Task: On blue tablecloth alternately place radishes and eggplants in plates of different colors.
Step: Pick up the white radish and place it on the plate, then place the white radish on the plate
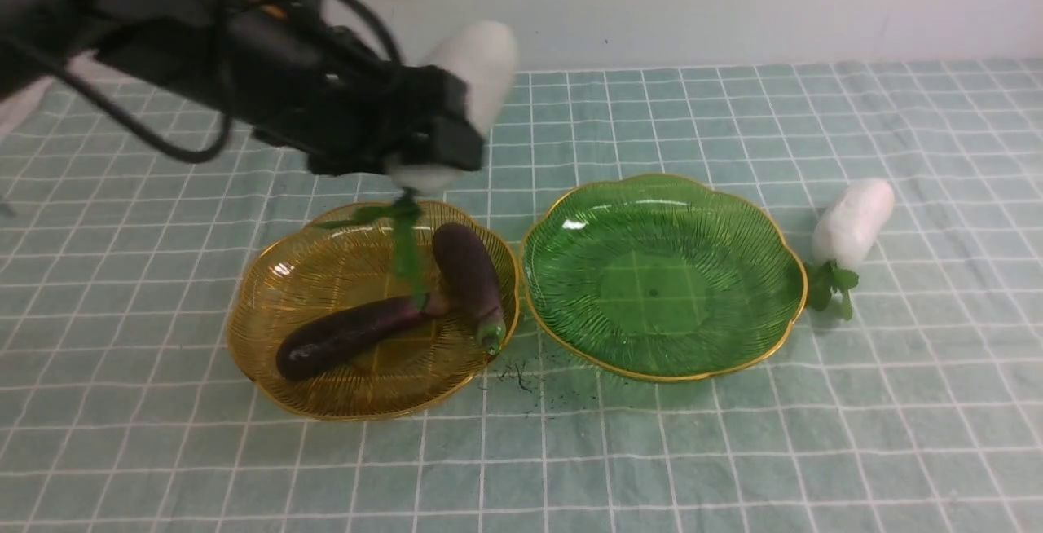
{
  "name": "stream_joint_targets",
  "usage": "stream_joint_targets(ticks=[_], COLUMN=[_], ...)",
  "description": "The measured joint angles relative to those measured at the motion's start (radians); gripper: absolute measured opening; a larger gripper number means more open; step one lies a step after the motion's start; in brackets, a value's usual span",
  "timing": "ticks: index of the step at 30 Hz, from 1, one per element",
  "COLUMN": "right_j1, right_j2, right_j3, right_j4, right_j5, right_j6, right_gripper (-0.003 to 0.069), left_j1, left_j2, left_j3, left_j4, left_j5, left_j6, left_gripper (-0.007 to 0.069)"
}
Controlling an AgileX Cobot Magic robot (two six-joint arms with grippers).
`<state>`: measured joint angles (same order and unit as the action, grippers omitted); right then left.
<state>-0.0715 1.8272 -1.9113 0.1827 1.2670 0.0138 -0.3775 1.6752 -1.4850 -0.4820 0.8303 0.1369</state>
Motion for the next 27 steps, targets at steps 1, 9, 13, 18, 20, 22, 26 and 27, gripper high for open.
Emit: stream_joint_targets(ticks=[1, 9, 13, 18, 20, 22, 26, 27], right_j1=[-0.018, -0.051, -0.051, -0.051, -0.051, -0.051, -0.051, -0.051], right_j2=[0.006, 0.144, 0.213, 0.317, 0.352, 0.378, 0.424, 0.425], right_j3=[0.031, 0.163, 0.164, 0.164, 0.164, 0.164, 0.164, 0.164], right_j4=[0.014, 0.100, 0.171, 0.264, 0.279, 0.285, 0.301, 0.296], right_j5=[-0.001, -0.090, -0.154, -0.241, -0.264, -0.277, -0.303, -0.306], right_j6=[-0.004, -0.023, -0.028, -0.061, -0.068, -0.072, -0.096, -0.097], right_gripper=[0.0077, 0.0236, 0.0377, 0.0587, 0.0628, 0.0640, 0.0554, 0.0494], left_j1=[-0.019, -0.132, -0.135, -0.135, -0.135, -0.135, -0.133, -0.128], left_j2=[0.037, 0.356, 0.444, 0.510, 0.517, 0.518, 0.517, 0.512], left_j3=[-0.022, -0.217, -0.277, -0.304, -0.304, -0.305, -0.308, -0.308], left_j4=[-0.003, -0.005, -0.005, -0.003, -0.003, -0.003, -0.003, -0.002], left_j5=[-0.007, -0.026, -0.024, -0.022, -0.021, -0.021, -0.008, 0.017], left_j6=[0.000, -0.004, -0.020, -0.022, -0.023, -0.023, -0.036, -0.052], left_gripper=[0.0434, 0.0434, 0.0434, 0.0468, 0.0542, 0.0584, 0.0619, 0.0578])
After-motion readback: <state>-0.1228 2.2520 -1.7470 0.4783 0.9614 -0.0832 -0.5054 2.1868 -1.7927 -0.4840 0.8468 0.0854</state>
